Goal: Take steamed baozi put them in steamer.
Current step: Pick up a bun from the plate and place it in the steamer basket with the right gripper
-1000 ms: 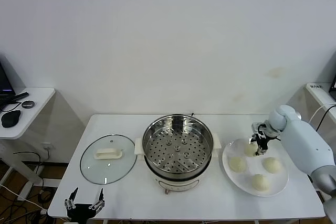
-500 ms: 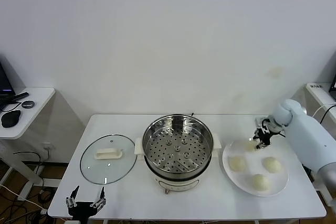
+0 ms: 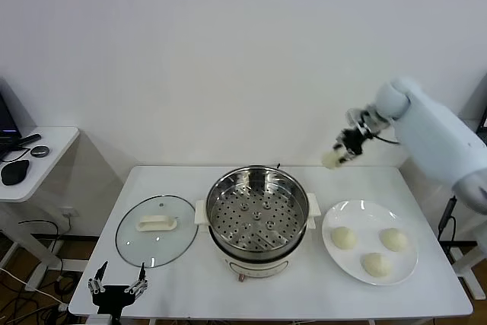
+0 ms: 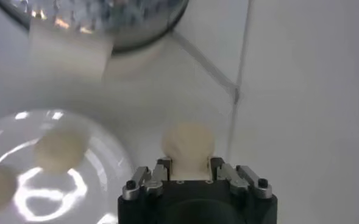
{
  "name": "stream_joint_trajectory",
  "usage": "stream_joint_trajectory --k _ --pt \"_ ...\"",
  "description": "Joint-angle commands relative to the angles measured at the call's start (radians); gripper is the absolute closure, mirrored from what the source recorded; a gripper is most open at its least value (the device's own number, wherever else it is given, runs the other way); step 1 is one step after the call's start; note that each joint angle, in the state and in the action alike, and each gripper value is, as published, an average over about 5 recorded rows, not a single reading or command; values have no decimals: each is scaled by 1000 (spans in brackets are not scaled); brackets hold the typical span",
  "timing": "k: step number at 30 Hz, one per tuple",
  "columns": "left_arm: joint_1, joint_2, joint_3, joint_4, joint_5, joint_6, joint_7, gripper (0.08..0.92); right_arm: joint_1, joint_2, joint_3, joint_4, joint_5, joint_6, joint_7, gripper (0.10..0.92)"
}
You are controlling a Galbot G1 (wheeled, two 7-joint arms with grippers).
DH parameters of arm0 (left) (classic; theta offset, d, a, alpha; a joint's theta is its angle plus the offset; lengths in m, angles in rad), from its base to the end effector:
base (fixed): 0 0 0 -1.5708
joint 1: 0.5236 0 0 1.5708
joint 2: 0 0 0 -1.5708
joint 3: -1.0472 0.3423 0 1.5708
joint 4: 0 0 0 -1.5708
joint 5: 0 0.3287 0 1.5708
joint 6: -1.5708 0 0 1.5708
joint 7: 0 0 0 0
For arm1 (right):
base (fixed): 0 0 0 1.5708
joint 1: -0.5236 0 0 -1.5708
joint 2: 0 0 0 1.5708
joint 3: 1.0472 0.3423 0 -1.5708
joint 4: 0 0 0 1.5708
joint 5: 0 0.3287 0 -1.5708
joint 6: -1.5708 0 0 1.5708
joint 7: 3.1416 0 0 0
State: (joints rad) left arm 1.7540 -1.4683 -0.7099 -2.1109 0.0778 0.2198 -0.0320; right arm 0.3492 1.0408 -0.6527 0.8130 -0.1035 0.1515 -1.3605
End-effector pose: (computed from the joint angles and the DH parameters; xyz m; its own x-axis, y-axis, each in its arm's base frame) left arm 0.1022 0.0697 -0.3069 -0.9207 -0.1898 0.3410 -0.0921 0.9548 0.2826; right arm 0.6085 -0.0971 -0.0140 -0.2476 -0.3076 0.9187 -0.8852 -0.3136 -0.3436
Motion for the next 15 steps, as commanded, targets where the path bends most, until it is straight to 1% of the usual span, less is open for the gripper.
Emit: stream_joint_trajectory --k 1,4,8,11,15 --pt "9 -2 -15 -17 -10 0 -10 177 263 235 -244 -98 282 378 -25 612" --pt "16 -6 -18 -24 -10 0 -13 177 279 263 -309 -57 304 513 -27 611" --pt "17 -16 -15 -24 -11 0 -19 177 262 277 -356 25 303 614 -26 609" --pt "21 -21 -11 -32 -15 0 -21 177 239 277 -401 92 282 663 -20 609" --pt "23 -25 -12 -38 -21 0 -23 177 207 265 -439 176 206 676 -14 609"
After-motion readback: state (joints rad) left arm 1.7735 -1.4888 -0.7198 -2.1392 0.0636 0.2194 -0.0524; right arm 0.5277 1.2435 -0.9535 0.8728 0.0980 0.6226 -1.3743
